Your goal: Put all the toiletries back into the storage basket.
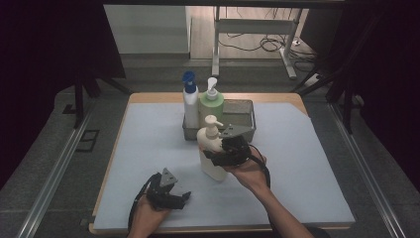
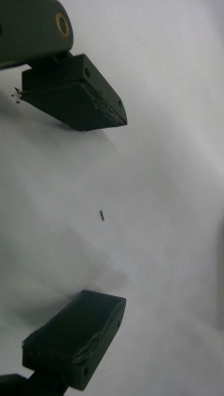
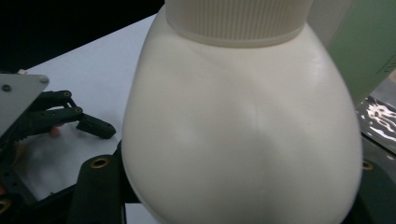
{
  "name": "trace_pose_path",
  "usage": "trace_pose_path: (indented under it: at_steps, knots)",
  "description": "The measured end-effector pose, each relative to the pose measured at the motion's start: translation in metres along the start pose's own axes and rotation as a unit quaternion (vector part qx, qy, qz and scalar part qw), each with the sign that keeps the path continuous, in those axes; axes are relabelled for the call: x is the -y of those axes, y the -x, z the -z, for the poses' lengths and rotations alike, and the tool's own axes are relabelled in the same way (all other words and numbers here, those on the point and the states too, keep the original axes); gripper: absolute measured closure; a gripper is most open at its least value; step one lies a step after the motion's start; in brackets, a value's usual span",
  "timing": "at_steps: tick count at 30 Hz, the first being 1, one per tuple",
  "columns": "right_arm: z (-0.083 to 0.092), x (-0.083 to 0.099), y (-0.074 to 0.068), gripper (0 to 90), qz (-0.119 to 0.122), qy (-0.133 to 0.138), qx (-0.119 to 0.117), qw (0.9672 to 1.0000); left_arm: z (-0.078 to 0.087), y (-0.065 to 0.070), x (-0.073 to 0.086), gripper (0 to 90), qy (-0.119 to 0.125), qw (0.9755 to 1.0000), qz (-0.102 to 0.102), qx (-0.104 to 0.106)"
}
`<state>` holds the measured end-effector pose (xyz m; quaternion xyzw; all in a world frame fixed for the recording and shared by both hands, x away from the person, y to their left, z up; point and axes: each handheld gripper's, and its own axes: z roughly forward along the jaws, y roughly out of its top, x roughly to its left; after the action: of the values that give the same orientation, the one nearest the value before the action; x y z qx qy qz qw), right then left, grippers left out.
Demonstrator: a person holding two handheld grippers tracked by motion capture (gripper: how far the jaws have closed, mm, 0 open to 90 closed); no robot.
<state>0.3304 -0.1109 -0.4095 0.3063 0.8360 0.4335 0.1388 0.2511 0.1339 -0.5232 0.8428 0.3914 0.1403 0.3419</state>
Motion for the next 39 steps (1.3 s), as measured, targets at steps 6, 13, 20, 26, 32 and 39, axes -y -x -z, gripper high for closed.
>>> trace_pose_path:
  at_steps: [6,13,20,26,32,39]
  knots:
    - [0.013,-0.002,0.005,36.4,0.002,-0.008,0.007,0.9999,0.0,0.0,0.0,12.2,0.0,1.0,0.0,0.0]
    - [0.031,-0.004,0.017,36.5,-0.013,-0.003,0.005,0.9999,0.0,0.0,0.0,12.2,0.001,1.0,0.0,0.0]
    - [0.046,-0.009,0.026,36.6,-0.022,0.001,0.006,0.9997,0.0,0.0,0.0,12.2,0.001,1.0,0.001,0.001]
    - [0.058,-0.015,0.032,36.6,-0.024,0.005,0.017,0.9996,0.0,0.0,0.0,12.2,0.0,1.0,0.0,0.001]
    - [0.068,-0.021,0.039,36.7,-0.027,0.009,0.029,0.9992,0.0,0.0,0.0,12.2,0.0,1.0,0.0,0.001]
    - [0.079,-0.03,0.053,36.7,-0.031,0.013,0.049,0.9982,0.0,0.0,0.0,12.2,0.0,1.0,0.001,0.001]
